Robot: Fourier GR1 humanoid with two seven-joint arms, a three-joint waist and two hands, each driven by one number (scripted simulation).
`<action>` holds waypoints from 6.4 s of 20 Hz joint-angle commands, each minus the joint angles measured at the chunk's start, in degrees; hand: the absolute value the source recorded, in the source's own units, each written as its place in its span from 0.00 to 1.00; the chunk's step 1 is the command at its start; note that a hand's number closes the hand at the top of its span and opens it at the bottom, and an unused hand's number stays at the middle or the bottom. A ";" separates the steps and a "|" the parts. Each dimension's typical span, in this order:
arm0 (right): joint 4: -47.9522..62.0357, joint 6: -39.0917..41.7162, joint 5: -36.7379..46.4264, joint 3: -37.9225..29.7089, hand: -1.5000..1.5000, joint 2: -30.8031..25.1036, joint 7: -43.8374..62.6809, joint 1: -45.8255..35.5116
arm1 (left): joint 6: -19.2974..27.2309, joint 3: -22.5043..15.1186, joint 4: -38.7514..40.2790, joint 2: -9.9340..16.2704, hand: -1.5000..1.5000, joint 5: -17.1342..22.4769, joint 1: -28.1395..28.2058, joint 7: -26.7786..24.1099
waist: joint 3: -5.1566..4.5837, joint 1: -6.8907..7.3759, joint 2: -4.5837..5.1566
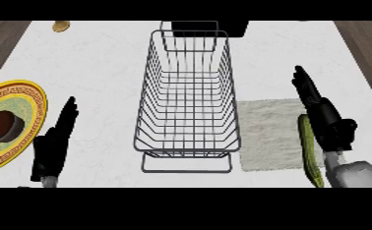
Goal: Pick the squash from the placemat and place it in the basket
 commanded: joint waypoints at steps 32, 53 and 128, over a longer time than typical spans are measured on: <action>-20.67 38.02 4.81 8.53 0.00 -33.24 40.68 -19.40 | -8.33 1.30 -7.08 5.25 0.50 -5.52 -14.29 1.52 | -0.13 0.32 -0.62; -9.07 56.02 17.22 5.75 0.00 -23.71 35.88 -14.12 | -13.67 6.97 -11.58 2.54 0.50 -9.67 -13.54 7.14 | 0.28 0.44 -0.46; 16.92 21.23 72.12 -12.84 1.00 -0.03 6.15 -4.04 | -26.75 21.96 -11.35 -12.19 0.50 -24.95 -11.43 4.73 | 0.22 -0.12 -0.57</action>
